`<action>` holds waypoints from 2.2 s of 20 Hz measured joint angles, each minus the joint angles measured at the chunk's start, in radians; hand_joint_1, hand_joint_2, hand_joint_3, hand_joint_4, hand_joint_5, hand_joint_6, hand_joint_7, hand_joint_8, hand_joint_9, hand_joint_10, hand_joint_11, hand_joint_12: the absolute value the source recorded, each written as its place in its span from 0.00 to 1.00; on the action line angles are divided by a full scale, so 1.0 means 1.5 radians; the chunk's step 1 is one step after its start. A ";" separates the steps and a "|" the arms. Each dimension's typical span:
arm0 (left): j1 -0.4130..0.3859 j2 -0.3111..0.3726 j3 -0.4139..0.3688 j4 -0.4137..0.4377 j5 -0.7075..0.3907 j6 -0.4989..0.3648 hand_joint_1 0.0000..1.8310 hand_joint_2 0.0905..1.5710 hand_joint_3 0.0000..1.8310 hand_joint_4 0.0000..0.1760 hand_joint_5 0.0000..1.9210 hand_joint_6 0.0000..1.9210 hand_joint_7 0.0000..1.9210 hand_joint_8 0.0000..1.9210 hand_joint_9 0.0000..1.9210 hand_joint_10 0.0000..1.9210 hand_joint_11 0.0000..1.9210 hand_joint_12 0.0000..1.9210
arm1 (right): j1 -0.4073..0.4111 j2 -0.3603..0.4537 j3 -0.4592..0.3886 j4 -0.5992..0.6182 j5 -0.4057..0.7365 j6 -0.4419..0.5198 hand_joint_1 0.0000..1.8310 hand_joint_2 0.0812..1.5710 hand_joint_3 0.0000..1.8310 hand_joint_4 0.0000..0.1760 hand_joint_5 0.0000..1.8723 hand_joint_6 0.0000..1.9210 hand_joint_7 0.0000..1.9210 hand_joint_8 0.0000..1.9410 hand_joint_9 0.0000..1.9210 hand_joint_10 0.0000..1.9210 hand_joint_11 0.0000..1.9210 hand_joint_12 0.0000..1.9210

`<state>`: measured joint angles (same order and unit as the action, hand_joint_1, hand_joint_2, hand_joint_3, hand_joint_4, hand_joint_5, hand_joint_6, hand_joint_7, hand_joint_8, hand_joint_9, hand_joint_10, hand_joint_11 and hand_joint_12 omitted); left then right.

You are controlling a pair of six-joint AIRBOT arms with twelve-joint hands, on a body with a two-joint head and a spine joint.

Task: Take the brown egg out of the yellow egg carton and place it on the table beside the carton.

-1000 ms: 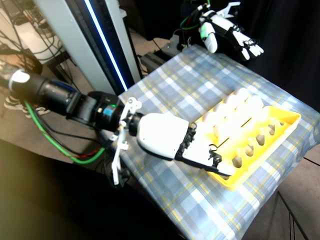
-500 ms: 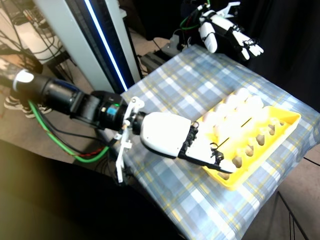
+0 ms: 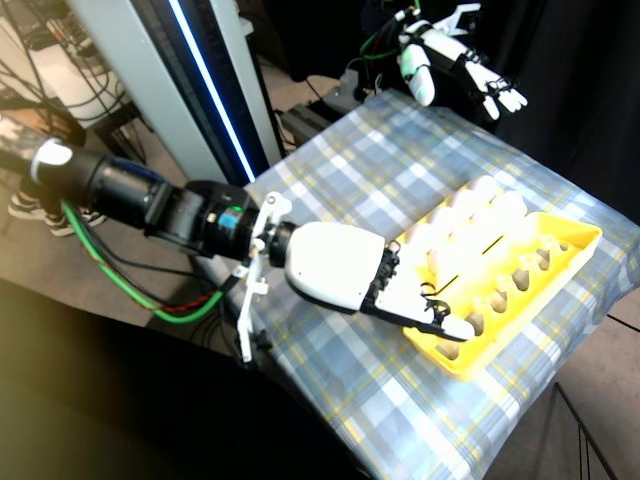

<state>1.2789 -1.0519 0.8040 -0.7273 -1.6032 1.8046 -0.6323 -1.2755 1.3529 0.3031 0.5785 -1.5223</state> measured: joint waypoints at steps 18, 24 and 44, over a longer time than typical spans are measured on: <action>0.000 0.000 0.000 -0.008 0.001 0.000 0.09 0.77 0.00 0.22 0.18 0.00 0.08 0.00 0.04 0.00 0.00 0.00 | 0.017 0.036 -0.071 -0.035 0.046 0.003 0.58 0.74 0.00 0.00 0.45 0.62 0.46 0.22 0.41 0.00 0.08 0.03; 0.000 0.000 0.000 -0.006 0.001 0.000 0.09 0.77 0.00 0.20 0.18 0.00 0.09 0.00 0.05 0.01 0.00 0.00 | 0.020 0.089 -0.139 -0.060 0.084 0.003 0.65 0.72 0.00 0.00 0.47 0.64 0.49 0.48 0.39 0.00 0.04 0.01; 0.001 0.000 0.000 -0.006 0.002 0.000 0.07 0.77 0.00 0.22 0.17 0.00 0.07 0.00 0.03 0.00 0.00 0.00 | -0.140 0.173 -0.308 -0.136 0.270 0.127 0.55 0.75 0.00 0.13 0.43 0.65 0.58 0.01 0.33 0.00 0.06 0.00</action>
<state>1.2800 -1.0515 0.8036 -0.7368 -1.6009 1.8046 -0.8417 -1.0157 0.8909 0.0990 0.9829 -1.3315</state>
